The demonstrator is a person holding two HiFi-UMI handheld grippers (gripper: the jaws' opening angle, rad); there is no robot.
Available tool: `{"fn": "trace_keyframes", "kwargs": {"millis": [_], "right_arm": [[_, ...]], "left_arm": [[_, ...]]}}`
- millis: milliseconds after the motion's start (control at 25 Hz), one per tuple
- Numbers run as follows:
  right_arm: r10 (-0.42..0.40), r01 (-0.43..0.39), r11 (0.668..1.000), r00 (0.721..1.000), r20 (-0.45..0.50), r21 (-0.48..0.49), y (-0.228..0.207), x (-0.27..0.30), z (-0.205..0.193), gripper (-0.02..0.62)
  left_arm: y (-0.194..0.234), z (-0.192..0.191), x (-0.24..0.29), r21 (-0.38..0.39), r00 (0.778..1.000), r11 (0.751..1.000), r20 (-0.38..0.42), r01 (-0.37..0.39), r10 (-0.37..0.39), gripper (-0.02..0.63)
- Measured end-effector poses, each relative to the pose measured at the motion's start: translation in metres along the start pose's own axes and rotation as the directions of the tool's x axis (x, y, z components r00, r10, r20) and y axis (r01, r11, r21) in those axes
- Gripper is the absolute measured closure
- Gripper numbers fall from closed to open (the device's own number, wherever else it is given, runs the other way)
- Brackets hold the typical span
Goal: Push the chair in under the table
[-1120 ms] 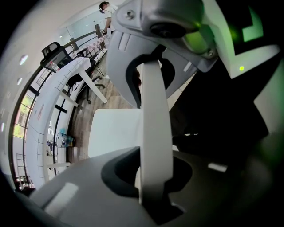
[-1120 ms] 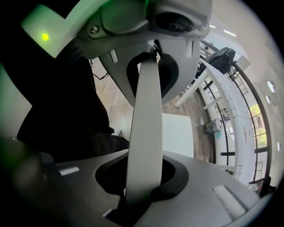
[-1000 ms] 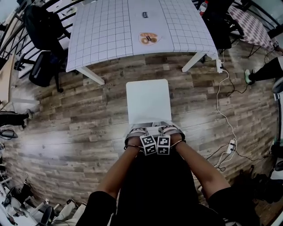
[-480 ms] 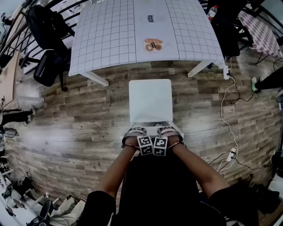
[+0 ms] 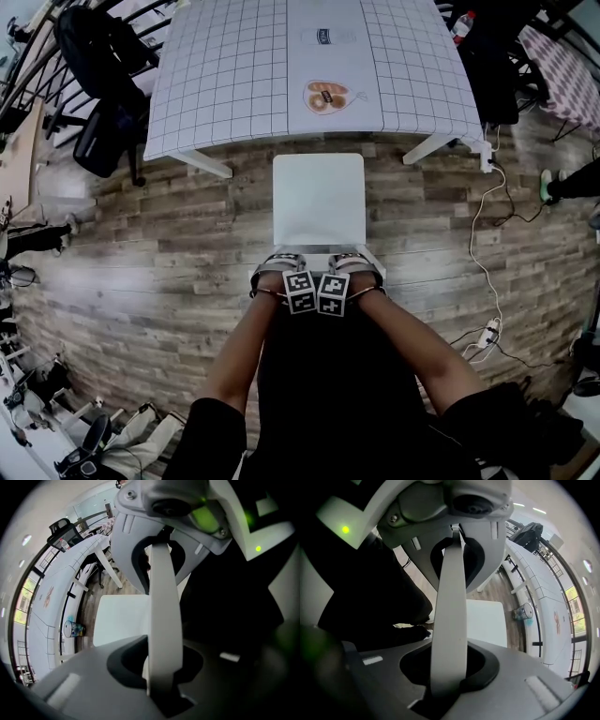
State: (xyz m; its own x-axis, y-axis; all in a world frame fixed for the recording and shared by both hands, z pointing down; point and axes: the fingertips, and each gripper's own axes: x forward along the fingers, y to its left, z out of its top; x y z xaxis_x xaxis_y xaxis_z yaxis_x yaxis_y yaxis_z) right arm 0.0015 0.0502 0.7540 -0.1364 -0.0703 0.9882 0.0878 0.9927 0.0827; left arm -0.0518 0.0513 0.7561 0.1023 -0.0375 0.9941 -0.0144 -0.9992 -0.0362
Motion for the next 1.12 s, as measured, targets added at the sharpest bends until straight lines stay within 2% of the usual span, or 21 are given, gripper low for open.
{"fn": "trace_keyframes", "kwargs": {"millis": [280, 560, 760, 920, 1120], "right_arm": [[-0.023, 0.024, 0.999, 1.0, 0.008, -0.026, -0.025, 0.002, -0.003, 0.508], [-0.027, 0.027, 0.999, 1.0, 0.005, -0.047, -0.077, -0.01, -0.001, 0.511], [-0.023, 0.023, 0.998, 1.0, -0.001, -0.053, -0.114, 0.002, -0.011, 0.511], [-0.026, 0.025, 0.998, 1.0, -0.003, -0.051, -0.118, 0.009, -0.015, 0.511], [-0.027, 0.027, 0.998, 1.0, 0.002, -0.051, -0.154, 0.005, -0.011, 0.512]], "left_arm": [[0.024, 0.002, 0.002, -0.006, 1.0, 1.0, 0.0, 0.002, -0.002, 0.529], [0.073, -0.002, -0.013, -0.024, 1.0, 1.0, 0.001, 0.006, -0.006, 0.528], [0.11, 0.002, -0.001, -0.028, 1.0, 1.0, 0.003, 0.012, -0.012, 0.528], [0.116, 0.004, 0.006, -0.024, 1.0, 1.0, 0.004, 0.011, -0.011, 0.528], [0.15, -0.001, -0.001, -0.023, 1.0, 1.0, 0.001, 0.013, -0.013, 0.528]]}}
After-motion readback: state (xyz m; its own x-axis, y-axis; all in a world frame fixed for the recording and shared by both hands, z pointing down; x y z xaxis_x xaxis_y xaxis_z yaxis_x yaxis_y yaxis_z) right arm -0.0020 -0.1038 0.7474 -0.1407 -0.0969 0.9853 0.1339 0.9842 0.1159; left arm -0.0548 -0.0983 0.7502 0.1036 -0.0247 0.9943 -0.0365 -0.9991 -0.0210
